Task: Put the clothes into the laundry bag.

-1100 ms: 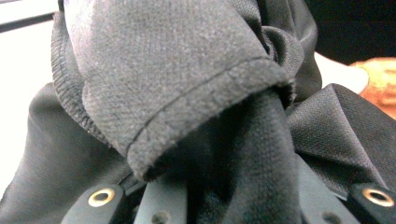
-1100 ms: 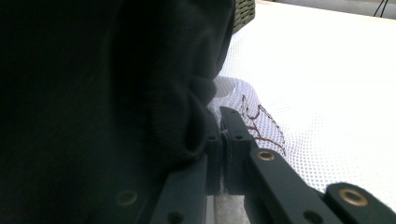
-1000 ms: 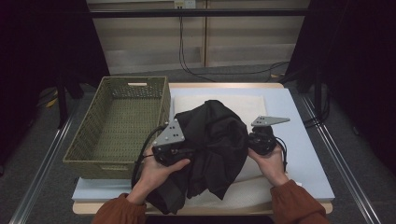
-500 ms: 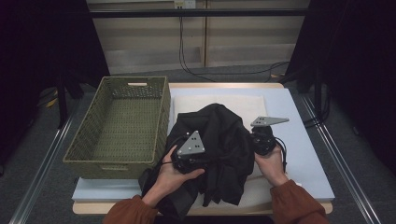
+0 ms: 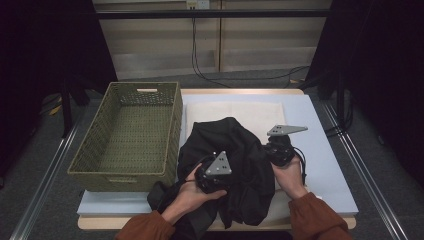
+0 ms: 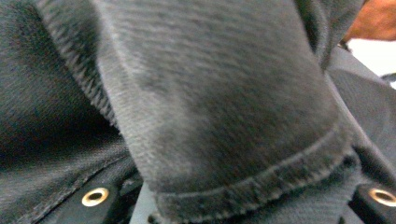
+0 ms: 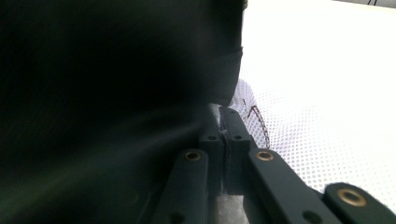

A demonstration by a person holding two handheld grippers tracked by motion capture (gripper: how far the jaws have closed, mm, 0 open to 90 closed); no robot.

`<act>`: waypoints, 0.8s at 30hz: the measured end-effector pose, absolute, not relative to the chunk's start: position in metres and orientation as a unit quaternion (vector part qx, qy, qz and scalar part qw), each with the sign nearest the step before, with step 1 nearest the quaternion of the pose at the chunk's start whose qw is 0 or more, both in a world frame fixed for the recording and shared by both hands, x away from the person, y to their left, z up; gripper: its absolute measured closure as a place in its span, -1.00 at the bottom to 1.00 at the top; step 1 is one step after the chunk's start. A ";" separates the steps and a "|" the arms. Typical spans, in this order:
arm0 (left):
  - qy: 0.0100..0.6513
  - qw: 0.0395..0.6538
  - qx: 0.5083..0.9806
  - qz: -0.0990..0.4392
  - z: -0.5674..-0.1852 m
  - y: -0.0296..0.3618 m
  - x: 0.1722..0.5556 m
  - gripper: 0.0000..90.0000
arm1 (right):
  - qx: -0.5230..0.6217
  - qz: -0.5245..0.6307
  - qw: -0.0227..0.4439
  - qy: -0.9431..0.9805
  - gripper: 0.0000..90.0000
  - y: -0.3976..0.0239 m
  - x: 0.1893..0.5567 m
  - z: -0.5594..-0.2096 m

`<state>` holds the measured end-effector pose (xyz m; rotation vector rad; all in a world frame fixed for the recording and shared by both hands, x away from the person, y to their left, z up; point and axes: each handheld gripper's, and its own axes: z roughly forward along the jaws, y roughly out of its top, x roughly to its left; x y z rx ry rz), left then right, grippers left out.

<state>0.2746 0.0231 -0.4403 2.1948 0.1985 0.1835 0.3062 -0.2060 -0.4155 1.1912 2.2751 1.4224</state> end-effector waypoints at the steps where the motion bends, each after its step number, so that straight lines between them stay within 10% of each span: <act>1: 0.079 0.433 0.894 0.078 -0.444 0.020 0.273 0.65 | 0.402 0.481 0.103 0.772 0.98 -0.206 0.306 -0.415; 9: 0.089 0.424 0.898 0.076 -0.456 0.013 0.272 0.54 | 0.401 0.478 0.112 0.773 0.98 -0.203 0.304 -0.414; 24: 0.114 0.468 0.876 0.035 -0.421 0.043 0.267 -0.38 | 0.412 0.484 0.107 0.765 0.98 -0.208 0.306 -0.416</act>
